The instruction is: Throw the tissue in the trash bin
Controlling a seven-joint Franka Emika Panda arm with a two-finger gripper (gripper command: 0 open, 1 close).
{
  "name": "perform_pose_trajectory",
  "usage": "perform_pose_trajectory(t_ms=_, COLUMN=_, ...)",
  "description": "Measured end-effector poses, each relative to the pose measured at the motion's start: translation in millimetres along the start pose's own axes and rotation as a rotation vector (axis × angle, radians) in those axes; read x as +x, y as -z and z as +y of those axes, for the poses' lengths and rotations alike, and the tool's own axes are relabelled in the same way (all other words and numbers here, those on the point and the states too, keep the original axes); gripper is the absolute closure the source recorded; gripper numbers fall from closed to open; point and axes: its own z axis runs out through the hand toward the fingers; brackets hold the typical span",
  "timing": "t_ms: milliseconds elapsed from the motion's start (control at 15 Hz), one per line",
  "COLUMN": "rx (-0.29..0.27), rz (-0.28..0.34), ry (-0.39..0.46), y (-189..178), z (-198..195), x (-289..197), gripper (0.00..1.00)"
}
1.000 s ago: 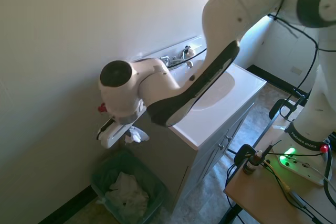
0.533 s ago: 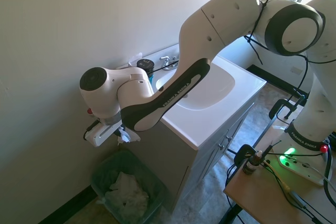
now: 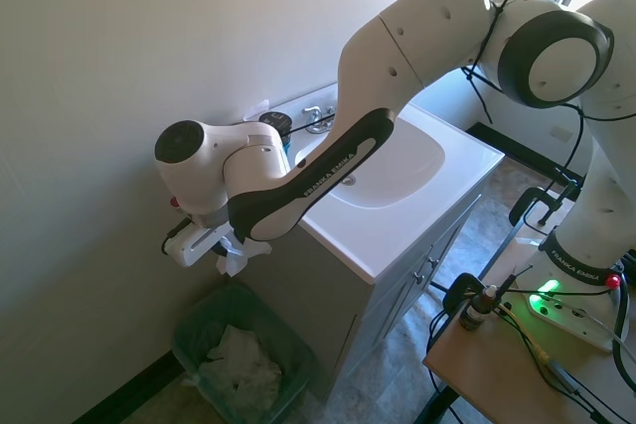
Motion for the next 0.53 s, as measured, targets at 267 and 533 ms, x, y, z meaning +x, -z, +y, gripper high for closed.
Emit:
perform_pose_trajectory(t_ms=267, rx=-0.004, rz=-0.004, ry=0.005, y=-2.1, z=1.4, x=-1.9, gripper=0.00)
perform_pose_trajectory(t_ms=533, rx=-0.002, rz=-0.006, ry=0.018, y=1.2, z=2.8, x=-3.0, gripper=0.00)
